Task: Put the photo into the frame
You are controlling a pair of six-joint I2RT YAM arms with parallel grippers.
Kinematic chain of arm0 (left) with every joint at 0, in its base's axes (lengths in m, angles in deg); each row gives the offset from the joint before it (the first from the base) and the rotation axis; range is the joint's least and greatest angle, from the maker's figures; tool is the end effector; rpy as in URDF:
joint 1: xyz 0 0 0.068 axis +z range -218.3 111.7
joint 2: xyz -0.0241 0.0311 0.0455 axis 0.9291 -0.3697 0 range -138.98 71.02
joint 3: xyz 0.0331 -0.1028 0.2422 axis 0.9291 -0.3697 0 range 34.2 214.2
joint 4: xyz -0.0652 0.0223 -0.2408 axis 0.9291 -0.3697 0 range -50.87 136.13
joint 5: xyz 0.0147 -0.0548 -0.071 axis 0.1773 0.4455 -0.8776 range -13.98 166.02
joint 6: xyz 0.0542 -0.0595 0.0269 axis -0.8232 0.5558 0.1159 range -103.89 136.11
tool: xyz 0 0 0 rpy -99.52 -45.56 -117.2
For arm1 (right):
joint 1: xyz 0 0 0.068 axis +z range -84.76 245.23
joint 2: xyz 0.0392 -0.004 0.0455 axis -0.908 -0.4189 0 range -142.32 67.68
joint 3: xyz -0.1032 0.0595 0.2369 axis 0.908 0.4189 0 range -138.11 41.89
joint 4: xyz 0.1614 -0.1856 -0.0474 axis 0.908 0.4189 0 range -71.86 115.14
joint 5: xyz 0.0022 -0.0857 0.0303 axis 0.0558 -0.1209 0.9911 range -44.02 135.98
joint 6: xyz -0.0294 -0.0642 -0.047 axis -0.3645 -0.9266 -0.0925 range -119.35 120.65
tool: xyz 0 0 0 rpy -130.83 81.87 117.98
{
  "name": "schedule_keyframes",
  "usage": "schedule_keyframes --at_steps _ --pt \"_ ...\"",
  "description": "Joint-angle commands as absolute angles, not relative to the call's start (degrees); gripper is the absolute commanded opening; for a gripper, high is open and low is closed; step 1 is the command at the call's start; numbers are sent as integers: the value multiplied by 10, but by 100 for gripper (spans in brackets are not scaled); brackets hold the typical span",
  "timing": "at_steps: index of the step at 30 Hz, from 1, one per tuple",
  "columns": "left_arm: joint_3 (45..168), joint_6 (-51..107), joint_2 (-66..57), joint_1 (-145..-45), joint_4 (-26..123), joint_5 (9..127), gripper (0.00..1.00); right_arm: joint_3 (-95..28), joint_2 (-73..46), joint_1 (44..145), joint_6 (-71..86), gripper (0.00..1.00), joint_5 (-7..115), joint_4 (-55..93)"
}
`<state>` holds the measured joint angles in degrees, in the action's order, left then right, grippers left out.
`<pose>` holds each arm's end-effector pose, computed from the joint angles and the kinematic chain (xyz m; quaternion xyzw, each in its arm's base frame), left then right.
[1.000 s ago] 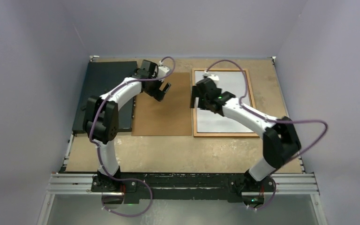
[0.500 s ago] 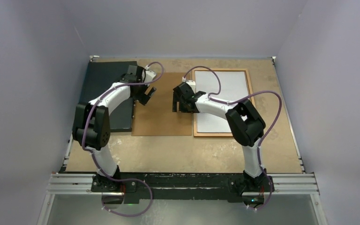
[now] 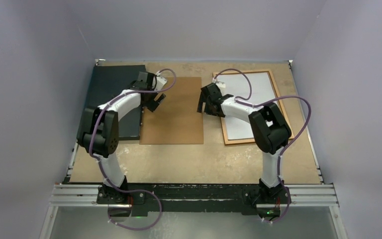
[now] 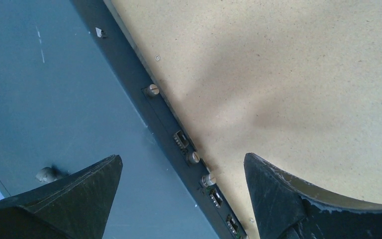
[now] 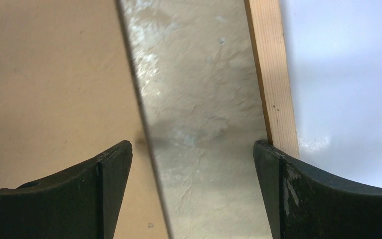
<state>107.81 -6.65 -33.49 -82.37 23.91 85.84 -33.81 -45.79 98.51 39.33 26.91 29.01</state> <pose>0.3946 -0.0857 0.1752 0.2729 0.9053 0.1049 0.3081 0.3801 0.2204 0.1446 0.1019 0.9189 0.0791 0.3729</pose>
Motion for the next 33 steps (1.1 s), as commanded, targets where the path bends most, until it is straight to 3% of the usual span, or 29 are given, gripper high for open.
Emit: schedule_keyframes --at_steps 1,10,22,33 --pt "1076 -85 -360 -835 275 894 91 -341 -450 978 398 94 256 286" --pt "1051 -113 -377 -840 334 989 87 -369 -494 976 416 94 380 212" --pt "1033 -119 -394 -840 337 996 84 -377 -534 963 456 91 495 147" --pt "1030 -101 -412 -840 308 950 74 -302 -486 942 524 83 664 -23"
